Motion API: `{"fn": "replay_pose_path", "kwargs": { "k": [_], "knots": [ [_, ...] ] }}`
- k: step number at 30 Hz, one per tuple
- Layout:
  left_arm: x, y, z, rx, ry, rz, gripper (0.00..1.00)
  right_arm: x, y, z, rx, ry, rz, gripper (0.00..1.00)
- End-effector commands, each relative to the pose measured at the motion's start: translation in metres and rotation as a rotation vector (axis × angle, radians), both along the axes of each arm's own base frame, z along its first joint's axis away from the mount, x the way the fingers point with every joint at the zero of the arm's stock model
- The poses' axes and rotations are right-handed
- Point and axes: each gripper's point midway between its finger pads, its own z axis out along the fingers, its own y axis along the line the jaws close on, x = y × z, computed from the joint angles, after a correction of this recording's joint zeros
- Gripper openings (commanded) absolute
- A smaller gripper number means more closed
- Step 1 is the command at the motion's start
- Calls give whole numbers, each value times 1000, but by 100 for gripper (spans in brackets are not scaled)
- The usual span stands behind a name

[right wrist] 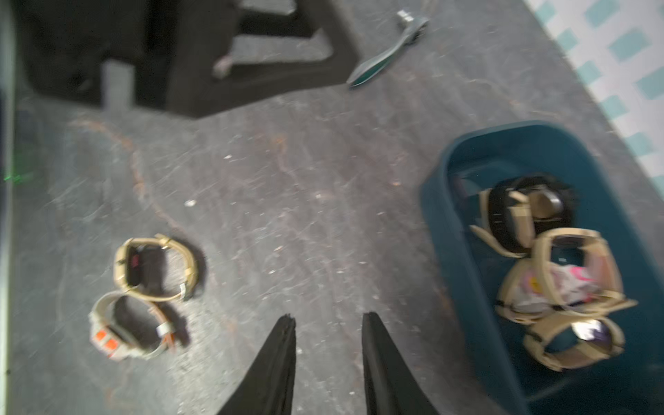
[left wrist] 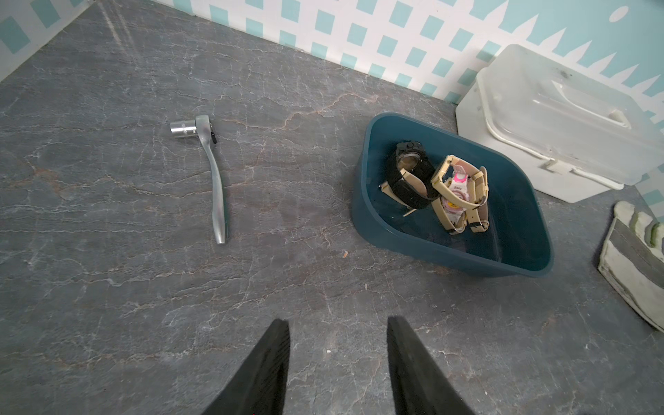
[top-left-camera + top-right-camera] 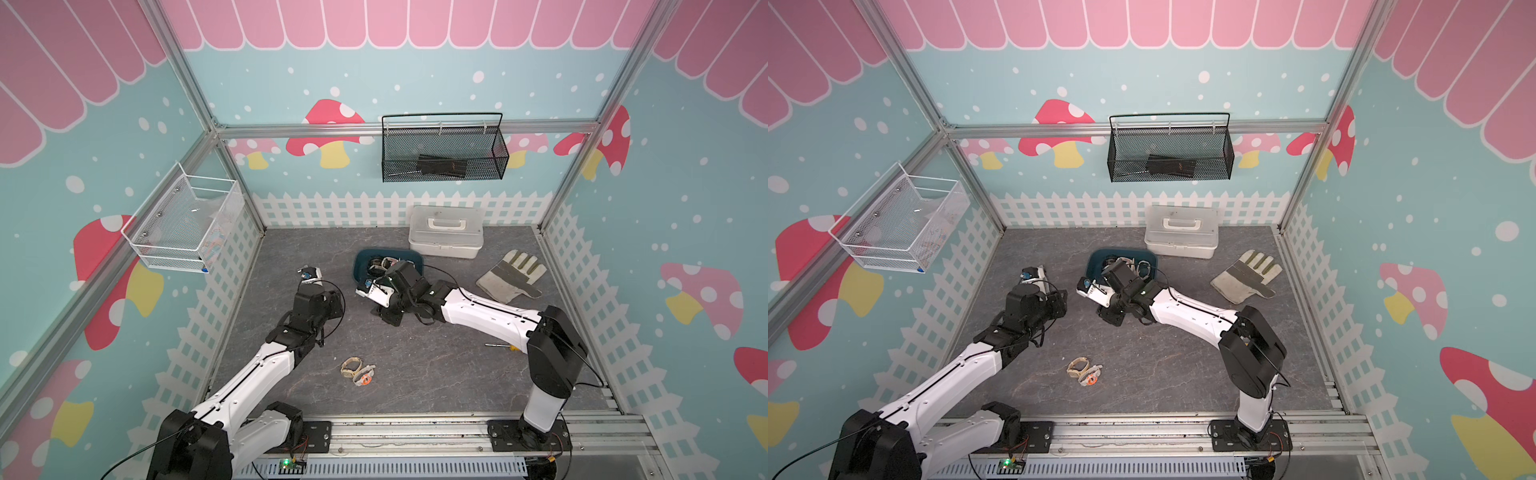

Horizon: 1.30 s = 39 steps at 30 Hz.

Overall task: Put the watch into the storage box
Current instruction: Pick up the watch at the center of the board.

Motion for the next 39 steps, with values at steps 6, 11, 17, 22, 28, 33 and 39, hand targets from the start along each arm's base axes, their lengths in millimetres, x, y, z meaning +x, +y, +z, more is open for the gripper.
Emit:
{"fn": "replay_pose_path", "kwargs": {
  "k": [6,11,17,22,28,33,39],
  "knots": [
    [0,6,-6,-12,13,34,48,-72,23,-9,84,96,209,35],
    [1,27,-5,32,39,126,48,-97,41,-27,81,123,244,35],
    [4,55,-1,16,32,215,48,-115,64,-46,60,124,276,35],
    [2,71,5,6,7,269,48,-115,71,-74,-3,124,262,35],
    [1,70,0,-2,11,259,48,-114,73,-93,-65,127,256,35],
    [3,63,2,-15,7,218,48,-121,78,-100,-72,140,278,34],
    [2,62,3,-20,-6,213,48,-127,80,-107,-104,146,300,34]
  ]
}}
